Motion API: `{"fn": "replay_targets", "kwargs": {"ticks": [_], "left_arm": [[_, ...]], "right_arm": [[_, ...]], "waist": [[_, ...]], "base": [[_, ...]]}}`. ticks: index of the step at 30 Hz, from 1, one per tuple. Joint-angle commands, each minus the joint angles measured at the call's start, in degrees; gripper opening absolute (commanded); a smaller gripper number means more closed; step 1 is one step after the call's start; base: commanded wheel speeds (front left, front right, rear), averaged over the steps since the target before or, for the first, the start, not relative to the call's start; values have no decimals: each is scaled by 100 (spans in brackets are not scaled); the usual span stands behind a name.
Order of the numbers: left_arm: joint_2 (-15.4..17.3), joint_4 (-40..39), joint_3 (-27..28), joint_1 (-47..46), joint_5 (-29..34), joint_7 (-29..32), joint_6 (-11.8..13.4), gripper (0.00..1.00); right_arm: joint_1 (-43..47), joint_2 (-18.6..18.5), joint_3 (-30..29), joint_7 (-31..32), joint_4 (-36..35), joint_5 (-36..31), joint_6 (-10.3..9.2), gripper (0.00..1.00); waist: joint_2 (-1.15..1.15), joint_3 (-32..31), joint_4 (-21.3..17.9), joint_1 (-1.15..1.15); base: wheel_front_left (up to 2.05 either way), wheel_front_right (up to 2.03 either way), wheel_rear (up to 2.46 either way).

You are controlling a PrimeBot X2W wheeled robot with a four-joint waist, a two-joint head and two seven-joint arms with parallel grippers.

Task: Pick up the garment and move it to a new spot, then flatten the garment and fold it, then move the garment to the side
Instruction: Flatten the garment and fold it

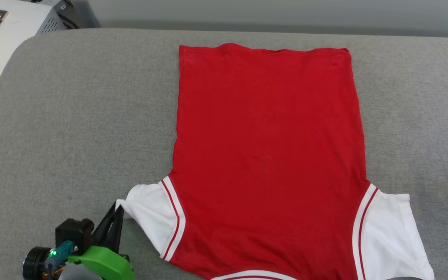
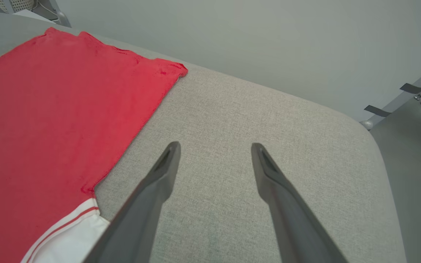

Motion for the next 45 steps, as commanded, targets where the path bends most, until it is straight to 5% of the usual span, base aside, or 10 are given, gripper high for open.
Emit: {"fn": "replay_targets", "kwargs": {"ticks": [1, 3, 4, 10, 16, 24, 34, 35, 45], "left_arm": [[-72, -74, -18, -188, 104, -33, 44, 0], [-123, -157, -63, -338, 233, -31, 65, 0], [-193, -267, -103, -518, 390, -32, 111, 0], [-366, -491, -163, -834, 678, -32, 179, 0], [-580, -645, -200, -1163, 927, -33, 168, 0], [-868, -668, -166, -1462, 1254, -33, 74, 0], [-1205, -504, 22, -1428, 1488, -33, -150, 0], [-1240, -426, 95, -1378, 1530, -33, -208, 0], [-1229, -174, 376, -957, 1554, -33, -304, 0]], "right_arm": [[-347, 27, -80, 178, -88, 33, -5, 100], [-851, -36, -82, 550, -175, 24, -5, 100], [-1623, -60, 79, 1302, -164, 189, -5, 100], [-3457, 227, 633, 3587, 640, 475, -5, 100], [-4945, 773, 888, 4994, 1471, 144, -5, 100], [-5894, 1174, 1005, 5335, 2424, -637, -5, 100], [-5393, 1118, 1374, 5392, 3060, -526, -5, 100], [-5343, 1019, 1465, 5349, 2992, -456, -5, 0], [-5556, 868, 1699, 4101, 2701, -270, -5, 0]], "waist": [[0, 391, 315, 0], [0, 595, 447, 0], [0, 872, 614, 0], [0, 1422, 928, 0], [0, 1926, 1233, 0], [0, 2428, 1573, 0], [0, 2457, 1657, 0], [0, 2366, 1625, 0], [0, 1504, 1256, 0]], "base": [[0, 0, 0], [0, 0, 0], [0, 0, 0], [0, 0, 0], [0, 0, 0], [0, 0, 0], [0, 0, 0], [0, 0, 0], [0, 0, 0]]}}
